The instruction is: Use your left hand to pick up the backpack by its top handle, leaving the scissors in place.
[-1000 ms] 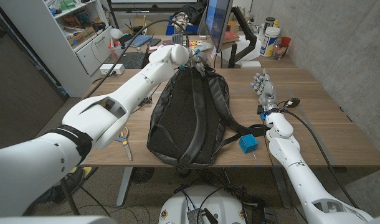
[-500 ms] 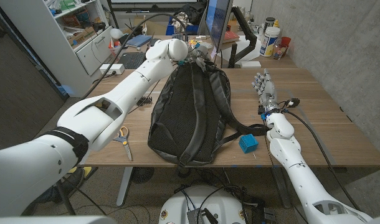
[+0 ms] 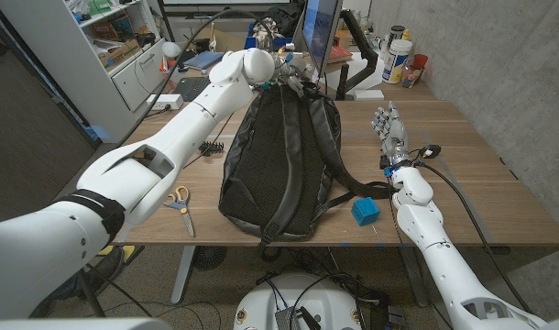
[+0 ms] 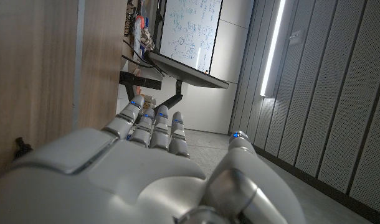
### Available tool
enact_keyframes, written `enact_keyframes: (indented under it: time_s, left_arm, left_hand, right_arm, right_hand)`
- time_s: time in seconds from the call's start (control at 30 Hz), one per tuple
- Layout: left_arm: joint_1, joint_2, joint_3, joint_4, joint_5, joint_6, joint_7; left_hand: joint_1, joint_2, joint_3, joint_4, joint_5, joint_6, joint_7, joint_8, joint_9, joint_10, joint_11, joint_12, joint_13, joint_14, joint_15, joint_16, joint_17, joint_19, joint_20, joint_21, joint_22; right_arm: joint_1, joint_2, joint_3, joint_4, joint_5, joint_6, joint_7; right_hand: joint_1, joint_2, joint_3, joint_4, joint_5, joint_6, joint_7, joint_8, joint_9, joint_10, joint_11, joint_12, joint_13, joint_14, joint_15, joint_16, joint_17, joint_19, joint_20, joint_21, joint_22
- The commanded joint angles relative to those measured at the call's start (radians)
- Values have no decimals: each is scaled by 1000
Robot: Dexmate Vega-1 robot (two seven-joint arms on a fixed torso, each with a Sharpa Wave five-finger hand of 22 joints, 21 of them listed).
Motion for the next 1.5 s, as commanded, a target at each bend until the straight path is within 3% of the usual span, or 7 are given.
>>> enact_keyframes:
  time_s: [0.03,0.67,1.03,1.5]
  left_arm:
    - [1,19,-17,-73,-16,35,-17]
    - [2,42,-59,-165,-52,61,-24]
    - [-5,55,-69,-225,-55,84,-42]
    - [-10,63,-84,-264,-59,110,-44]
  left_hand:
    - [2,29,49,38,6,83,80,2,4,3,2,1,57,95,-103,-2,4,-1,1,-1,4]
    - [-5,30,65,37,6,86,79,8,10,24,4,-1,65,109,-103,-6,14,-13,4,-10,5]
    - [-4,35,80,34,7,20,66,-32,-8,10,-5,-7,81,89,-100,-19,22,-20,7,-16,5]
    - [-10,34,86,35,6,19,65,-41,-19,4,-5,-14,84,87,-99,-22,25,-24,7,-20,4]
  right_arm:
    - [-2,0,-1,-6,-2,-1,-1]
    - [-5,3,-1,-10,-5,0,-7]
    - [-5,6,-1,-4,-6,9,-6]
    - [1,8,-4,2,-4,7,-2]
  right_hand:
    - [-1,-2,-4,-2,7,11,-2,6,4,10,0,8,2,6,-1,1,3,-10,-1,-7,3]
    - [-2,-1,-5,-2,7,13,-3,5,4,12,-1,8,2,11,-2,2,3,-13,-2,-7,3]
    - [-2,0,-6,-2,7,14,-3,5,4,13,-1,8,2,12,-1,2,3,-13,-2,-6,2]
    - [-2,1,-6,-3,7,16,-4,5,4,14,-2,8,2,16,-2,3,4,-11,-2,-5,2]
